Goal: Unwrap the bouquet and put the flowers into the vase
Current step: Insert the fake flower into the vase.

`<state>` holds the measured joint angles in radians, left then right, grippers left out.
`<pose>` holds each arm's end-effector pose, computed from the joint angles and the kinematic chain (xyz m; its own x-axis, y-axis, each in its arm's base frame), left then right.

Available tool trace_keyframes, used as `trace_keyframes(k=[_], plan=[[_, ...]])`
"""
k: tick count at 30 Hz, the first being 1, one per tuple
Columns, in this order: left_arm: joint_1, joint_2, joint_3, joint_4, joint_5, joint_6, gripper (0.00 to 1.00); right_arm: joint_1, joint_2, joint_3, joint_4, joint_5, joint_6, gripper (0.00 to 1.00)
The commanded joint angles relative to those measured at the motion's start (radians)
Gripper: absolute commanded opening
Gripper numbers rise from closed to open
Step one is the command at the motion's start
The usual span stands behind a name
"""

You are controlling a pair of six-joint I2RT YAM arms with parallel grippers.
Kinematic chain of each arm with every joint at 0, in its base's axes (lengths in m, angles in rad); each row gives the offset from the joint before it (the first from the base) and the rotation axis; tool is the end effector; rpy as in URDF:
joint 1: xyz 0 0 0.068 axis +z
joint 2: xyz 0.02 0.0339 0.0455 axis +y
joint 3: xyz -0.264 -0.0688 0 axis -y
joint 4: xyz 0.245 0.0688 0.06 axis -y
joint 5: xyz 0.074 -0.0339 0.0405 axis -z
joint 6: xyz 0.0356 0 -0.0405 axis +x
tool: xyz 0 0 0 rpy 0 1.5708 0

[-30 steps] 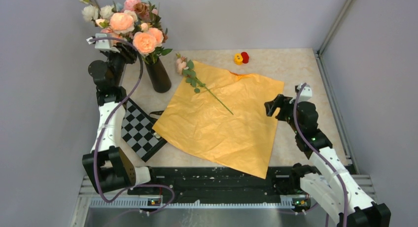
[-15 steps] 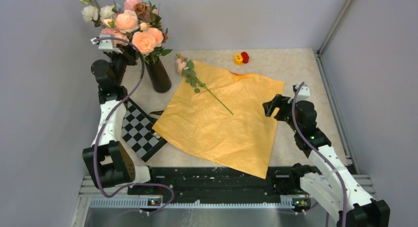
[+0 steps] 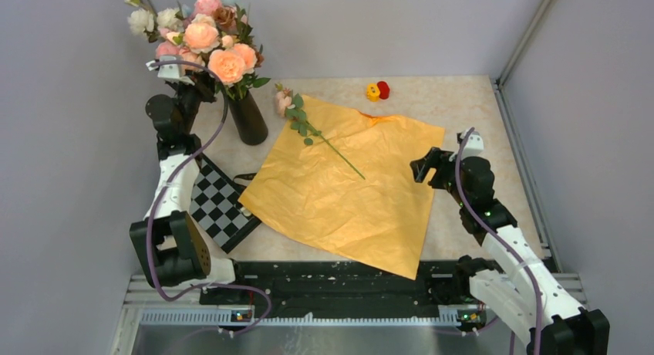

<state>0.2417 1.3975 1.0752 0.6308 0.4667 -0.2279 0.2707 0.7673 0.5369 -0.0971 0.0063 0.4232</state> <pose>0.3210 0.0626 0.3850 0.2414 -0.1483 -0.9590 0.2639 0.9611 -0.0822 0.1793 0.0495 0.2640 -0.3901 0.3179 -0.8641 -0.1113 0.9153 0.3870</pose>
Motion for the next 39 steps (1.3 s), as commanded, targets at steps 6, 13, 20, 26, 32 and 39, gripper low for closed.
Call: trace_keyframes(k=[6,13,20,26,32,39], plan=[[-0.002,-0.02,-0.044,-0.069,0.012,-0.001,0.16,-0.011,-0.006,0.019,0.036,-0.003,0.004,0.79],[-0.002,-0.162,-0.11,-0.107,-0.051,0.001,0.73,-0.01,-0.01,0.021,0.04,-0.032,-0.017,0.79],[-0.003,-0.339,-0.189,-0.215,-0.1,0.007,0.99,-0.01,-0.01,0.028,0.047,-0.055,-0.059,0.79],[-0.002,-0.508,-0.278,-0.304,-0.078,-0.042,0.99,-0.011,-0.009,0.038,0.09,-0.221,-0.134,0.8],[-0.002,-0.604,-0.321,-0.529,-0.088,-0.105,0.99,-0.011,0.033,0.044,0.138,-0.328,-0.129,0.8],[-0.002,-0.652,-0.288,-0.798,-0.092,-0.002,0.99,0.053,0.135,0.091,0.148,-0.299,-0.117,0.77]])
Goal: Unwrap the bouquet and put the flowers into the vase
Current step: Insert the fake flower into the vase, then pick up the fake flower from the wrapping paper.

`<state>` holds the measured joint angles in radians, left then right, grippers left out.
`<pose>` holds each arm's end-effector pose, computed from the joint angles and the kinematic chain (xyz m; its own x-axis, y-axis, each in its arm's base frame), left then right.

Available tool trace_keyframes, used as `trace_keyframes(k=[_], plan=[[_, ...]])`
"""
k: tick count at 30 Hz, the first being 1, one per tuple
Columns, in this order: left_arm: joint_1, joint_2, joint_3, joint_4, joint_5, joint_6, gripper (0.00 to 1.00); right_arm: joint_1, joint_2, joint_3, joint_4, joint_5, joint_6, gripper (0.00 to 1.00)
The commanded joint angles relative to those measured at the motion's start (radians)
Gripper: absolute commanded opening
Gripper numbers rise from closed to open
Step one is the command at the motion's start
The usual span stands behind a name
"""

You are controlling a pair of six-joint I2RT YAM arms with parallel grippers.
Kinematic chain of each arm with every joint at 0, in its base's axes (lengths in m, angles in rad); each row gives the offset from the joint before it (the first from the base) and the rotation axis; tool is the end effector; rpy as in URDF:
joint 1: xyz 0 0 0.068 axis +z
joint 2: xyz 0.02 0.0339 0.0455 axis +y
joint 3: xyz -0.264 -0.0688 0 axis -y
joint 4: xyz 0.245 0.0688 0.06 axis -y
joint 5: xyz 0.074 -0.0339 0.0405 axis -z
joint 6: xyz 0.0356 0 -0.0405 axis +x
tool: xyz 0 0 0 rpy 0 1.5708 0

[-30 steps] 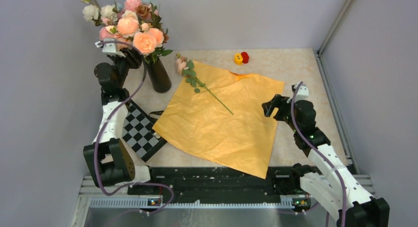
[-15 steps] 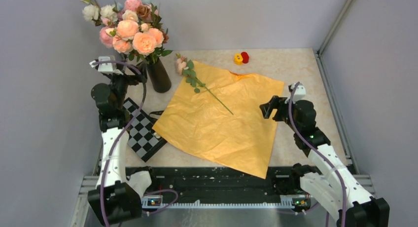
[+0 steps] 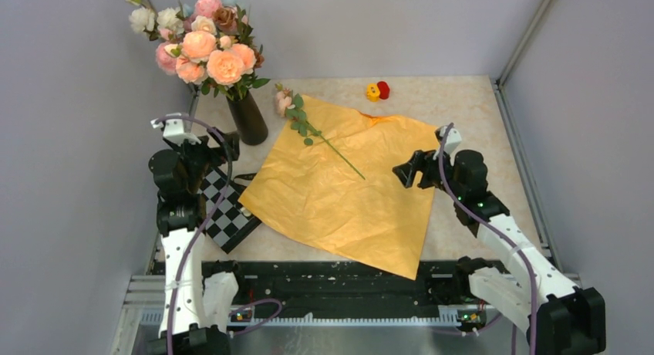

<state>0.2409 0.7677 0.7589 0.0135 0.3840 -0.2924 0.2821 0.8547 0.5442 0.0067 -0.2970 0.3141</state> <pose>0.1805 0.0306 0.3552 -0.0367 -0.2842 -0.9581 0.1379 0.9481 -0.2866 0.1905 0.0661 0.2626 -0.4384 0.1805 -0.8805 -0.4195 0.8253 0.3781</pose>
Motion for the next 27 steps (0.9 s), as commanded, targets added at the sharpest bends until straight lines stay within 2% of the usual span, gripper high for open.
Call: trace_keyframes(k=[1,4,9,15,18,22,27], plan=[[-0.002,-0.024,0.034,-0.212,-0.025,0.08,0.99,0.061,0.068,0.097,0.039,0.022,-0.008,0.75],[-0.002,-0.028,0.015,-0.243,-0.078,0.093,0.99,0.134,0.126,0.135,0.038,0.068,-0.004,0.72],[-0.002,-0.037,-0.029,-0.197,-0.057,0.09,0.99,0.265,0.25,0.206,0.038,0.171,0.02,0.69],[-0.002,-0.046,-0.025,-0.204,-0.044,0.071,0.99,0.343,0.415,0.285,0.033,0.249,0.043,0.6],[-0.003,-0.056,-0.035,-0.19,-0.024,0.045,0.99,0.392,0.493,0.34,0.018,0.291,0.009,0.59],[-0.005,-0.061,-0.048,-0.162,0.005,0.01,0.99,0.413,0.623,0.41,-0.003,0.359,-0.011,0.57],[-0.004,-0.057,-0.042,-0.153,0.02,0.023,0.99,0.413,0.794,0.506,-0.076,0.417,-0.06,0.5]])
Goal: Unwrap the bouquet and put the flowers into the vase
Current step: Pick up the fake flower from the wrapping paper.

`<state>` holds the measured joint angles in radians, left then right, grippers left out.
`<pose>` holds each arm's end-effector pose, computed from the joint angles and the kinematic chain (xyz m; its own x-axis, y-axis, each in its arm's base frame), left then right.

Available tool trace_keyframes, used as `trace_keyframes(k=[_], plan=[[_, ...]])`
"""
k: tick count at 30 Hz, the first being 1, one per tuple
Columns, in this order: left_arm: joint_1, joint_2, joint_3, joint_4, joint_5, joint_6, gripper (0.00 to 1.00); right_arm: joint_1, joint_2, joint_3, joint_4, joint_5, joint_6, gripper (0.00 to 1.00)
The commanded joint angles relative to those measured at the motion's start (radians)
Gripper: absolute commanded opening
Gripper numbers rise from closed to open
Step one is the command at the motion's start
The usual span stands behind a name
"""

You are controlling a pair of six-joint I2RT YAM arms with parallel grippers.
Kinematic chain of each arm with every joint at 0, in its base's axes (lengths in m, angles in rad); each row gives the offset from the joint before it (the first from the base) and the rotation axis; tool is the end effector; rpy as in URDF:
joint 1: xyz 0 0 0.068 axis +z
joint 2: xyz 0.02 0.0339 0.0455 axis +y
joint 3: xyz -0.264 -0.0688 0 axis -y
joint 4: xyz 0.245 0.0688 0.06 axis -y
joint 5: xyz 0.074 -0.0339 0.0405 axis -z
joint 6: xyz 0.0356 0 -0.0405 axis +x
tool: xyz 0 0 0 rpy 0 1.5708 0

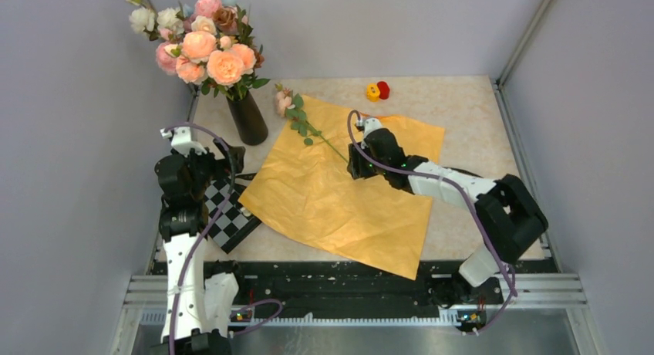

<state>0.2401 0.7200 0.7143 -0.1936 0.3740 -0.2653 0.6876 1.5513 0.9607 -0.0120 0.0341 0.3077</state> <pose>0.1700 0.0282 0.3250 -0.2187 -0.3048 -0.9269 0.0716 0.9424 -0.3268 0.2651 0.2162 0.2287 -0.6030 -0.1035 -0.7910 -0.4512 0.8620 0.2311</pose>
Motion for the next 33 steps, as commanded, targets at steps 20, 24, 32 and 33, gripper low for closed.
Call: trace_keyframes(k=[20,24,32,33], plan=[[-0.012,0.007,0.024,0.002,-0.017,0.072,0.99,0.007,0.335,0.23,-0.059,0.113,-0.195,0.3],[-0.012,0.006,0.025,0.002,-0.015,0.07,0.99,0.007,0.36,0.248,-0.065,0.099,-0.204,0.27],[-0.012,0.006,0.022,0.005,-0.011,0.067,0.99,0.007,0.373,0.256,-0.081,0.097,-0.209,0.12],[-0.012,0.006,0.023,0.005,-0.01,0.067,0.99,0.007,0.372,0.254,-0.083,0.093,-0.209,0.07]])
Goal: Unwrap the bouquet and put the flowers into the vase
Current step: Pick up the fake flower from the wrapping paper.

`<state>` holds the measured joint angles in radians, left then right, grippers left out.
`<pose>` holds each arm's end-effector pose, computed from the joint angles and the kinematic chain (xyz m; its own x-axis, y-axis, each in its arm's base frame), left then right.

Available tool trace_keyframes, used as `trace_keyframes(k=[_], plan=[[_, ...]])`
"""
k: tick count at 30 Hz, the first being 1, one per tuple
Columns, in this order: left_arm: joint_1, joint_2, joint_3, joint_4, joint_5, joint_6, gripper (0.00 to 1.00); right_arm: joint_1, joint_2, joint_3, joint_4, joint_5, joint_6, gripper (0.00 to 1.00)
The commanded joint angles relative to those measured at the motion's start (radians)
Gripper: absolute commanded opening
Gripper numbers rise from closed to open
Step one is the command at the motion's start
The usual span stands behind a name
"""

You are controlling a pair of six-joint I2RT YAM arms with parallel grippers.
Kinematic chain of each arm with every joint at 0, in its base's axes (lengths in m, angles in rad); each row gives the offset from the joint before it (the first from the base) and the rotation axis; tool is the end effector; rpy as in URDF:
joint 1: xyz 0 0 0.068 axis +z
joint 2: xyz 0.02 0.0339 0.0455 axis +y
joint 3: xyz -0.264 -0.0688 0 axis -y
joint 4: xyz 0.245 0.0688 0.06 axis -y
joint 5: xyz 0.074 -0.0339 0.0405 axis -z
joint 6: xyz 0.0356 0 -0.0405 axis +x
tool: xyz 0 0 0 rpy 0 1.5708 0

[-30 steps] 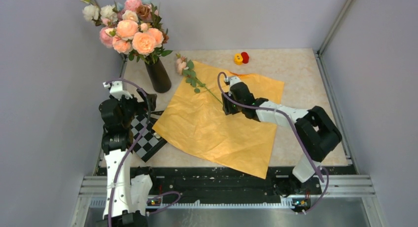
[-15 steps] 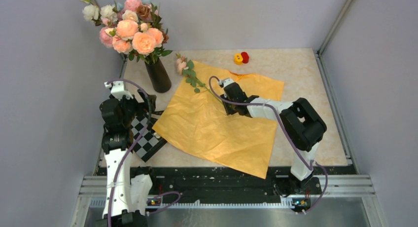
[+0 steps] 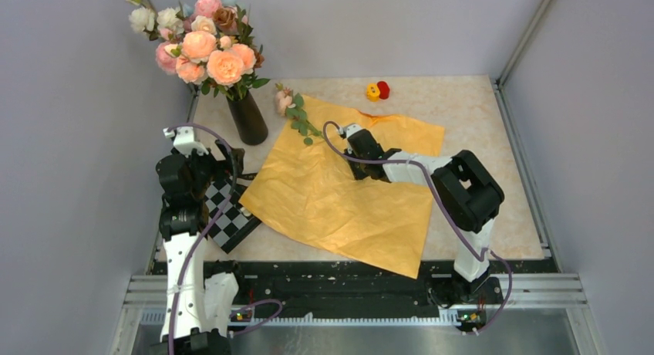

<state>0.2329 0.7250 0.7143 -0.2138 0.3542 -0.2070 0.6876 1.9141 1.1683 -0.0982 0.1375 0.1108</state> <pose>0.1709 0.0278 0.3220 -0.2351 -0.2539 -0.9382 0.0656 0.9589 -0.2759 0.3139 0.2515 0.1583 -0.6357 -0.3804 -0.6717 -0.4910 0.8707 -0.0283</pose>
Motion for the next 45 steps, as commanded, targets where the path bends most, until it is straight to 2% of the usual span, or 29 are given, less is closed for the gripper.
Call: trace_keyframes(k=[1,8,17,24,30,34,45], plan=[[-0.005,-0.001,0.022,0.025,0.009,0.01,0.99,0.007,0.008,0.045,0.001,-0.016,-0.008,0.02],[-0.004,-0.004,0.021,0.024,0.009,0.011,0.99,0.011,-0.05,0.026,0.003,-0.08,0.029,0.0],[-0.006,-0.01,0.021,0.024,0.012,0.008,0.99,0.044,-0.142,-0.006,-0.045,-0.083,0.06,0.0],[-0.006,-0.01,0.021,0.024,0.015,0.004,0.99,0.062,-0.191,-0.062,-0.083,-0.112,0.127,0.0],[-0.006,-0.009,0.02,0.025,0.017,0.001,0.99,0.069,-0.195,-0.132,-0.051,-0.157,0.179,0.0],[-0.006,-0.007,0.021,0.026,0.018,0.0,0.99,0.076,-0.174,-0.141,-0.036,-0.142,0.172,0.0],[-0.006,-0.012,0.019,0.025,0.02,0.0,0.99,0.125,-0.107,-0.085,-0.097,0.015,0.105,0.0]])
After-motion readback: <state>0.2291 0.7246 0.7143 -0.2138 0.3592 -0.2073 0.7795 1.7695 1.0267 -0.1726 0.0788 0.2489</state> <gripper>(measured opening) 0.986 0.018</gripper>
